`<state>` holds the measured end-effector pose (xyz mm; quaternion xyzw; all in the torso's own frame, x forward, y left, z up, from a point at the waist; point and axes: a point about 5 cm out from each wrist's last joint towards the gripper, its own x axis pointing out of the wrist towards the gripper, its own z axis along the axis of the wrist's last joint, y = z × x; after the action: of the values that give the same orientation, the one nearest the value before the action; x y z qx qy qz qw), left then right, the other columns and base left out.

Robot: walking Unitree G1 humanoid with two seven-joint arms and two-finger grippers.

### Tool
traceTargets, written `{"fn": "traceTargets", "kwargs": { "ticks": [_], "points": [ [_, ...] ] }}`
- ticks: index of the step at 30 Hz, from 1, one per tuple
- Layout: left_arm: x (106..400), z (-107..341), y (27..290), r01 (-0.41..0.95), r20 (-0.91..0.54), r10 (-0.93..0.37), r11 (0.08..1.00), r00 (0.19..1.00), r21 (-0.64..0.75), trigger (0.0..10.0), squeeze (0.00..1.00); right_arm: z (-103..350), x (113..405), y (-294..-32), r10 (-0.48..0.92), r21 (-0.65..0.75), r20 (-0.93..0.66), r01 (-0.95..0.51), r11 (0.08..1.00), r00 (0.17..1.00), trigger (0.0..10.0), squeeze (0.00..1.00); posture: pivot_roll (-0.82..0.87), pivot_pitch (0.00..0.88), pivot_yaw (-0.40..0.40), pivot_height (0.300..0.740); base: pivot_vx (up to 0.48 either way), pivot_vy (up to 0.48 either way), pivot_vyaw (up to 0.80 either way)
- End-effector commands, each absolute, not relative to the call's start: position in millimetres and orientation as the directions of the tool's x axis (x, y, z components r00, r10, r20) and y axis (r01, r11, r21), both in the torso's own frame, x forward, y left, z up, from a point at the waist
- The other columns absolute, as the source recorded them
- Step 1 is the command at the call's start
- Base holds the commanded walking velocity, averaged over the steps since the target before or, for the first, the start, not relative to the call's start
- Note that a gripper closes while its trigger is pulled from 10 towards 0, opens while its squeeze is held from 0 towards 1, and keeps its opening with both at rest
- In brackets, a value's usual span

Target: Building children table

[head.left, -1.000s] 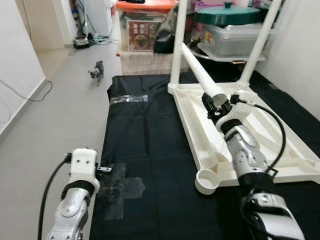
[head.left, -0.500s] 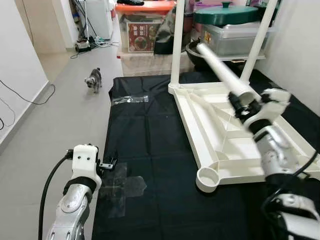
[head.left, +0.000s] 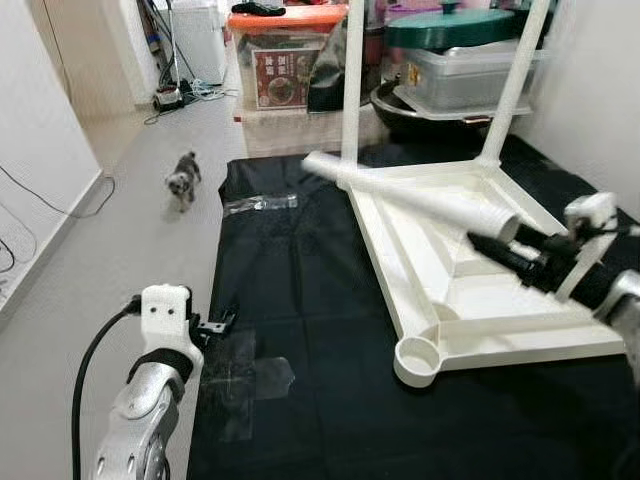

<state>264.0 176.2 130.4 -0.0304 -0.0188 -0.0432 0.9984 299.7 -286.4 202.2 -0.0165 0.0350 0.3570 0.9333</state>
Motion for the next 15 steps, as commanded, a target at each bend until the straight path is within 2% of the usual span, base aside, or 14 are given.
{"fn": "traceTargets", "kwargs": {
  "ticks": [1, 6, 9, 11, 12, 13, 14, 15],
  "points": [
    [262.8, 126.0, 177.2, 0.095, 0.014, -0.094, 0.992, 0.995, -0.078, 10.0, 0.00, 206.5, 293.6, -281.7, 0.726, -0.040, -0.103, -0.732, 0.680, 0.680, 0.0, 0.00, -0.08, 0.000, 0.039, 0.740, 0.000, 0.000, 0.00],
    [263.5, 126.2, 175.5, 0.100, 0.013, -0.100, 0.988, 0.995, -0.121, 10.0, 0.00, 212.1, 296.9, -276.2, 0.734, -0.009, -0.050, -0.735, 0.678, 0.677, 0.0, 0.00, -0.08, 0.000, 0.042, 0.740, 0.000, 0.000, 0.00],
    [266.5, 128.4, 172.8, 0.109, 0.022, -0.107, 0.979, 0.994, -0.174, 10.0, 0.00, 211.4, 301.3, -259.0, 0.760, 0.058, 0.019, -0.759, 0.648, 0.650, 0.0, 0.00, -0.06, 0.000, 0.035, 0.740, 0.000, 0.000, 0.00],
    [266.5, 128.4, 172.8, 0.109, 0.022, -0.107, 0.979, 0.994, -0.174, 10.0, 0.00, 211.4, 301.3, -259.0, 0.760, 0.058, 0.019, -0.759, 0.648, 0.650, 0.0, 0.00, -0.06, 0.000, 0.035, 0.740, 0.000, 0.000, 0.00],
    [267.7, 129.2, 172.7, 0.108, 0.027, -0.104, 0.970, 0.994, -0.219, 10.0, 0.00, 207.1, 301.8, -246.6, 0.779, 0.112, 0.054, -0.779, 0.616, 0.624, 0.0, 0.00, -0.06, 0.000, 0.029, 0.740, 0.000, 0.000, 0.00],
    [267.7, 129.2, 172.7, 0.108, 0.027, -0.104, 0.970, 0.994, -0.219, 10.0, 0.00, 207.1, 301.8, -246.6, 0.779, 0.112, 0.054, -0.779, 0.616, 0.624, 0.0, 0.00, -0.06, 0.000, 0.029, 0.740, 0.000, 0.000, 0.00],
    [268.1, 131.6, 173.2, 0.111, 0.038, -0.104, 0.950, 0.994, -0.291, 10.0, 0.00, 197.1, 300.7, -230.0, 0.802, 0.187, 0.088, -0.801, 0.569, 0.591, 0.0, 0.00, -0.04, 0.000, 0.018, 0.740, 0.000, 0.000, 0.00],
    [268.1, 131.6, 173.2, 0.111, 0.038, -0.104, 0.950, 0.994, -0.291, 10.0, 0.00, 197.1, 300.7, -230.0, 0.802, 0.187, 0.088, -0.801, 0.569, 0.591, 0.0, 0.00, -0.04, 0.000, 0.018, 0.740, 0.000, 0.000, 0.00]
  ]
}}
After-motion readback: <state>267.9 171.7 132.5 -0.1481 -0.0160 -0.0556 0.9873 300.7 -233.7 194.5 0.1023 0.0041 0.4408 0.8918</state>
